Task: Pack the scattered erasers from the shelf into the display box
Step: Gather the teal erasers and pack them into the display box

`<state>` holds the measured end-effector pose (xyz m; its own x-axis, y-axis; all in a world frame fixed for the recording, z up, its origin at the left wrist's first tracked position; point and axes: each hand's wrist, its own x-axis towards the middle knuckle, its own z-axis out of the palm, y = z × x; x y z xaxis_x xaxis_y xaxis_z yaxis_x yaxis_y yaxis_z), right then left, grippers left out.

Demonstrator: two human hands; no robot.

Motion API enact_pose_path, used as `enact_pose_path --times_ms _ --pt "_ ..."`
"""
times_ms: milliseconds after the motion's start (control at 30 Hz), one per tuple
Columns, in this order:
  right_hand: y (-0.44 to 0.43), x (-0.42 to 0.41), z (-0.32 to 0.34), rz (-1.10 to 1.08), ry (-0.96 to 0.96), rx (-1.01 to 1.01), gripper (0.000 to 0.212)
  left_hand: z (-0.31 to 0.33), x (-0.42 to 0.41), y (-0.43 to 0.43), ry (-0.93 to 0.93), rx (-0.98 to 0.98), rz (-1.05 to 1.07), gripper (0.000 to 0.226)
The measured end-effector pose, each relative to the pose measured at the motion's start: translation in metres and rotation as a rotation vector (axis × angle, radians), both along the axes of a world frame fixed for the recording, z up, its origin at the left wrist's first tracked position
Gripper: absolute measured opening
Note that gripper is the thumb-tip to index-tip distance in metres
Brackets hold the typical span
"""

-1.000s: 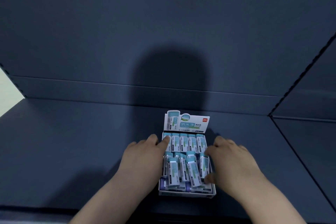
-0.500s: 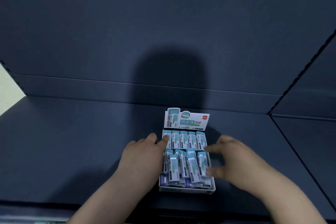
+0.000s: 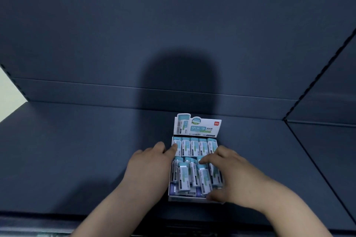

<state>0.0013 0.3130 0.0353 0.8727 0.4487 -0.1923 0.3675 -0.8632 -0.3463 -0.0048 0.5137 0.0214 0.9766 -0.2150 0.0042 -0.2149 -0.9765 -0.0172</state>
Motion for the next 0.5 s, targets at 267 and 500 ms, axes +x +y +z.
enact_pose_path --times_ms 267,500 --pt "-0.004 -0.006 -0.005 0.081 -0.239 -0.046 0.063 -0.002 0.001 0.001 0.005 -0.005 0.005 0.074" --pt "-0.01 0.013 0.008 -0.006 -0.335 -0.009 0.038 -0.001 -0.001 0.005 -0.007 -0.013 0.016 0.068"
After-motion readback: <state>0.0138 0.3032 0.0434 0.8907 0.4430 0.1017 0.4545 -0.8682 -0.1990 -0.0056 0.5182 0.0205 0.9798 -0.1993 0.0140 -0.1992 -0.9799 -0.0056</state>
